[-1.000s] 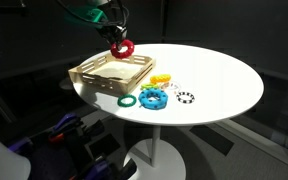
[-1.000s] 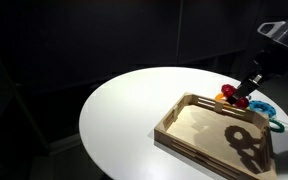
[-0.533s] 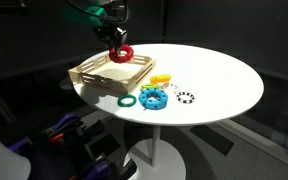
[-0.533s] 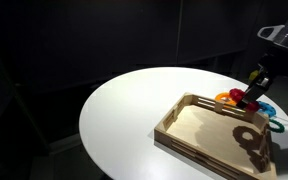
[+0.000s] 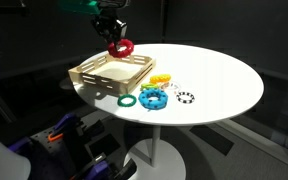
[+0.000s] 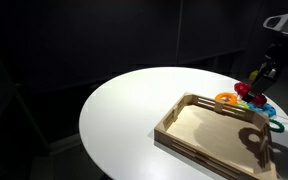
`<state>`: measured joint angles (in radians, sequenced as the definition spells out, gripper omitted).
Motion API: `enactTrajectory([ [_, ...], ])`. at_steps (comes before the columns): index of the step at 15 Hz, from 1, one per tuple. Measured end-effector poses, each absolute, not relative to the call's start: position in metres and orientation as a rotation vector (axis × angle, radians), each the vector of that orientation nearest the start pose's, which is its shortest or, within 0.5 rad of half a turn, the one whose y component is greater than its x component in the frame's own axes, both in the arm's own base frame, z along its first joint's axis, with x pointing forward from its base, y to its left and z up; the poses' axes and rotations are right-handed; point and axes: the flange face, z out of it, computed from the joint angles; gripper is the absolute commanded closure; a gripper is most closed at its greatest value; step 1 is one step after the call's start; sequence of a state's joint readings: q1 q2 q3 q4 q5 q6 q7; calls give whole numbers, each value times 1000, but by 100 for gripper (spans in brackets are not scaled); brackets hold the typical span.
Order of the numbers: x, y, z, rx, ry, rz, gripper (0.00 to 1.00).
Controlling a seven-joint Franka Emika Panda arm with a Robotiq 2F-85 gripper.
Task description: Pick up the red ring and put it in the wooden tray
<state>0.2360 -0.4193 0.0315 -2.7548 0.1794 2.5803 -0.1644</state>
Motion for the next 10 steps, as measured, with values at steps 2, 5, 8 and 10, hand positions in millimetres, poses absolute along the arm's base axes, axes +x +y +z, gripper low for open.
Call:
enactTrajectory([
  [2,379,100,366,-2976,-436,-362,70],
  [5,379,100,366,-2976,-436,-362,89],
  [8,379,101,364,-2977,-438,-355,89],
  [10,379,102,363,-2976,-442,-350,89],
])
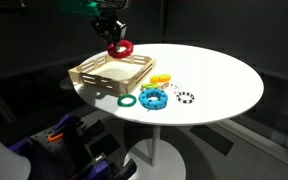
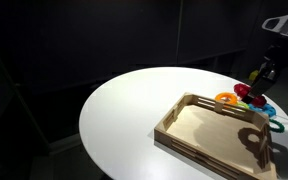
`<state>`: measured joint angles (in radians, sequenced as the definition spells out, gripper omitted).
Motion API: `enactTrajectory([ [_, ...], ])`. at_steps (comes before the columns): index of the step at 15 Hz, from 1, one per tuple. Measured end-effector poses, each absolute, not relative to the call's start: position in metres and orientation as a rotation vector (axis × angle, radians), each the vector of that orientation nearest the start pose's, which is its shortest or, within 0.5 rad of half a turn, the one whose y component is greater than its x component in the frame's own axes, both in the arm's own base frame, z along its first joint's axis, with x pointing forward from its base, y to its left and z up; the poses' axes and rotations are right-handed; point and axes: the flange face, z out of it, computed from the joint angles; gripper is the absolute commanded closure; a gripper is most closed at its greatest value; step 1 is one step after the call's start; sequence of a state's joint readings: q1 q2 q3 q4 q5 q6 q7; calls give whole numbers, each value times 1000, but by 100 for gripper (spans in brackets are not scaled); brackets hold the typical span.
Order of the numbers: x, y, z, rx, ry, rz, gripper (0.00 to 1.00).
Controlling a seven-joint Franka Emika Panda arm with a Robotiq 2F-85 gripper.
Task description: Pick up the red ring and put it in the wooden tray
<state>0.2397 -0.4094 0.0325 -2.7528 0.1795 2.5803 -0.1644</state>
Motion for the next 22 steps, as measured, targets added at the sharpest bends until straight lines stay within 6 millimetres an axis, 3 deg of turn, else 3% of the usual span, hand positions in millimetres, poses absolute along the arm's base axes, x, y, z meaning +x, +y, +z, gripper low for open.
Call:
enactTrajectory([
  [6,388,112,361,-2977,-469,-299,90],
  [13,412,136,355,-2980,-526,-174,90],
  [22,433,161,317,-2978,-582,-85,89],
])
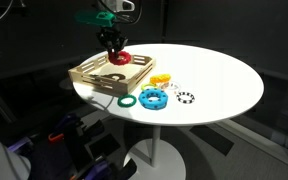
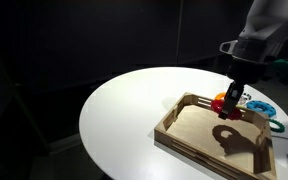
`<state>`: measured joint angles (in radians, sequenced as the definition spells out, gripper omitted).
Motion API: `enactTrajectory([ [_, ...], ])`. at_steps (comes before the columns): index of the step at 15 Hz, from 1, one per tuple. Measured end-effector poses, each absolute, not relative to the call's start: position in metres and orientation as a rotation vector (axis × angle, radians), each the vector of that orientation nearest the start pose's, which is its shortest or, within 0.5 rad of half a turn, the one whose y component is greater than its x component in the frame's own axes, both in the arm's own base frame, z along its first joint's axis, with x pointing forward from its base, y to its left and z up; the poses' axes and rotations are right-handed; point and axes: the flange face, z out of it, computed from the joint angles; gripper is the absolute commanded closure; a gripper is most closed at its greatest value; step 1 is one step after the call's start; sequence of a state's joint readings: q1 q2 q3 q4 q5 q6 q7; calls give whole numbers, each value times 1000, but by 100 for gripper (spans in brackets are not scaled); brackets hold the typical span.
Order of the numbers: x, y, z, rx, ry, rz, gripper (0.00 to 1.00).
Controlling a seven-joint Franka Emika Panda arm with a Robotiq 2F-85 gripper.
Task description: Pick up the red ring and put it in the wooden tray
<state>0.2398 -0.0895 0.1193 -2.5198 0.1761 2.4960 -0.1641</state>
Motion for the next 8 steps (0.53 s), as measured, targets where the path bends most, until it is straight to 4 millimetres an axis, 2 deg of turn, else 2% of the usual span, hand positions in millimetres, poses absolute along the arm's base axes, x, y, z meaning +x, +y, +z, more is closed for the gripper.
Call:
enactTrajectory([
  [5,437,162,284,-2987,-585,-45,89],
  [6,437,161,278,-2988,-582,-36,83],
  [7,437,161,272,-2989,-579,-27,60],
  [8,437,161,267,-2989,-578,-17,46],
])
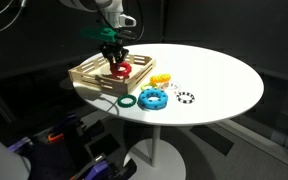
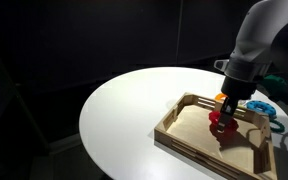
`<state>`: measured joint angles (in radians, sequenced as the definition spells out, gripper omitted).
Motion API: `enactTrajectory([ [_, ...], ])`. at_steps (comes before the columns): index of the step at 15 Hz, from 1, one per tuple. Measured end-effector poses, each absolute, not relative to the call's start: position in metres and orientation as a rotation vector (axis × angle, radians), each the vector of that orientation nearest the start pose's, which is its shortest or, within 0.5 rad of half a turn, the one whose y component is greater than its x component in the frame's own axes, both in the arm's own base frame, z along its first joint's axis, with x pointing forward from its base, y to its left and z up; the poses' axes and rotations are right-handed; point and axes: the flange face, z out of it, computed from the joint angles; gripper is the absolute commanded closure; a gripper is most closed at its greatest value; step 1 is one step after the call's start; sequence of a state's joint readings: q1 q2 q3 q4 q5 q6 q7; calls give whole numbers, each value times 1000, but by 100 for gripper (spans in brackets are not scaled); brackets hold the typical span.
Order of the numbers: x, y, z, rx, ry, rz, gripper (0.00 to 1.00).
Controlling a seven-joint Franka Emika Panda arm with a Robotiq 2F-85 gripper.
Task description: Pick up the red ring and put it in the wooden tray
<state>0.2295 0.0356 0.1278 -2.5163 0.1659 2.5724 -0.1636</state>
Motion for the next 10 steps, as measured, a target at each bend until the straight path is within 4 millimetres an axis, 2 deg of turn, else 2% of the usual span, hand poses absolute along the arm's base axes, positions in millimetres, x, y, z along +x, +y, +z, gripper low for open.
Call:
enactTrajectory([
  [3,438,160,259,-2990,-573,7,22],
  [6,440,161,261,-2989,-573,-1,1],
  [10,447,157,277,-2989,-555,-32,0],
])
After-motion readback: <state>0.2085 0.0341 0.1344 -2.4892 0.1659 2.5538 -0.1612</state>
